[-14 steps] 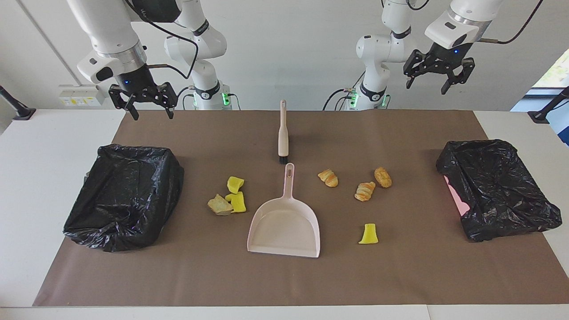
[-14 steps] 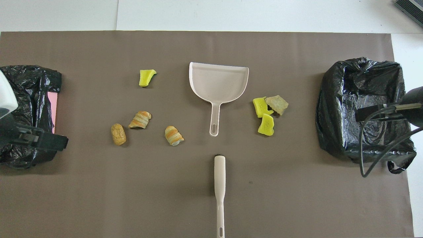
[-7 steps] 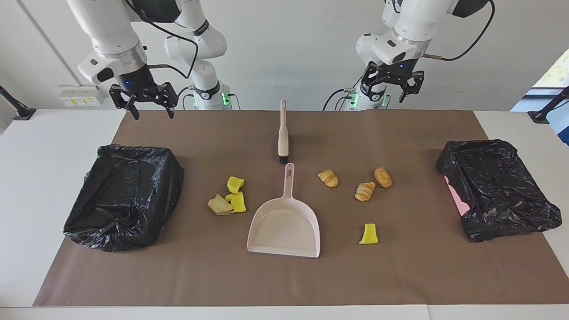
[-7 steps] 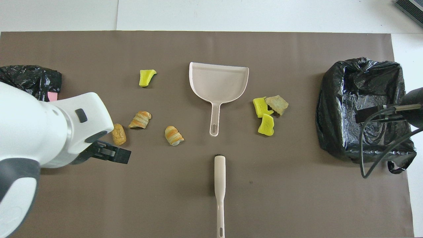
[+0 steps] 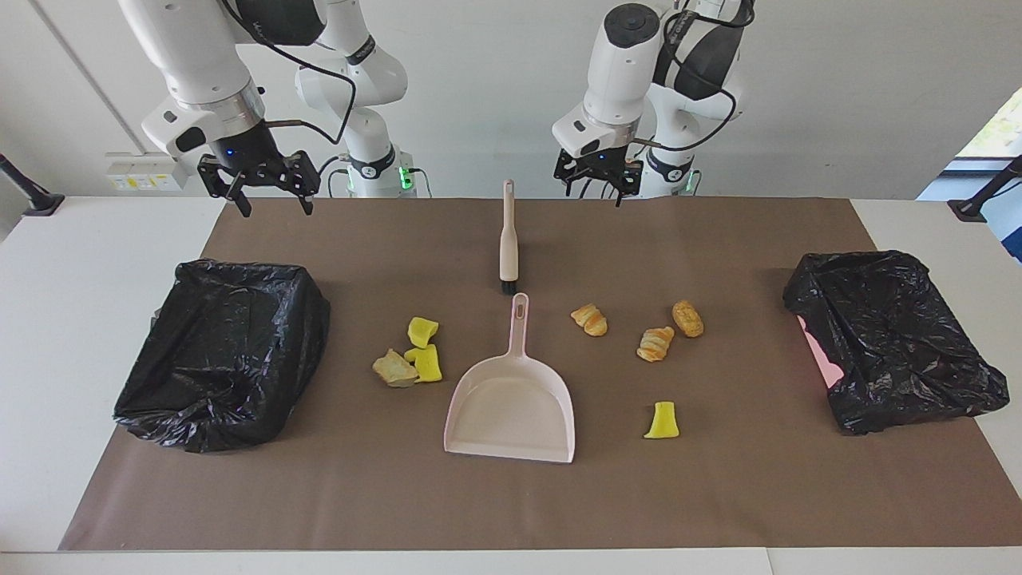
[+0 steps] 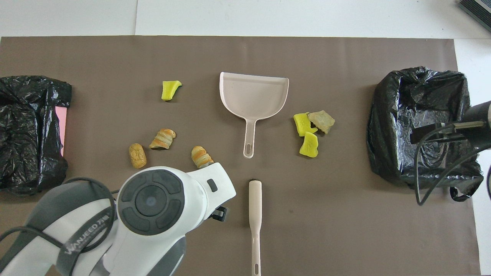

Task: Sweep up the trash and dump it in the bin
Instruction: 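Reach the left gripper to the brush while the right gripper reaches the dustpan, then grasp the dustpan with the right gripper while the left gripper grasps the brush, then place the dustpan with the right gripper while the left gripper raises the brush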

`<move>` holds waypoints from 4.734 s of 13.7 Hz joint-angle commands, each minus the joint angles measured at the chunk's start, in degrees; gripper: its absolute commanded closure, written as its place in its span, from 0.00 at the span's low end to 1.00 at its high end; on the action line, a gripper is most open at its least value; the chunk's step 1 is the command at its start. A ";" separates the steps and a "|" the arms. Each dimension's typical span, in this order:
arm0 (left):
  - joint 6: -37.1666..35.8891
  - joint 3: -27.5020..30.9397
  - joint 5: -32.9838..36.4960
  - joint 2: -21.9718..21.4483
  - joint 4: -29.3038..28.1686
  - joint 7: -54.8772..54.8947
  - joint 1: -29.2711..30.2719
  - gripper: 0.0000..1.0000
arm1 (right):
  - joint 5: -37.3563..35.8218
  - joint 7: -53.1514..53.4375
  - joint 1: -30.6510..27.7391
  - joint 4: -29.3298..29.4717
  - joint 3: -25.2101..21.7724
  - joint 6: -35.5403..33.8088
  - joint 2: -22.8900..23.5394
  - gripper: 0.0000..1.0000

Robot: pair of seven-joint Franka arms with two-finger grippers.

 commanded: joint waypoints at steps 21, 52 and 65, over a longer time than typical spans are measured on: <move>24.82 1.15 -4.21 8.53 -16.08 -20.25 -23.64 0.10 | 11.55 26.79 17.67 13.39 2.03 19.10 29.69 0.00; 9.08 1.85 8.00 -0.27 -15.20 -16.61 22.12 1.00 | 9.99 -6.81 18.73 6.81 2.83 6.40 19.17 1.00; 12.96 1.50 7.92 4.13 -18.10 12.69 25.23 1.00 | -2.31 -45.81 22.84 -18.24 2.91 13.21 7.02 1.00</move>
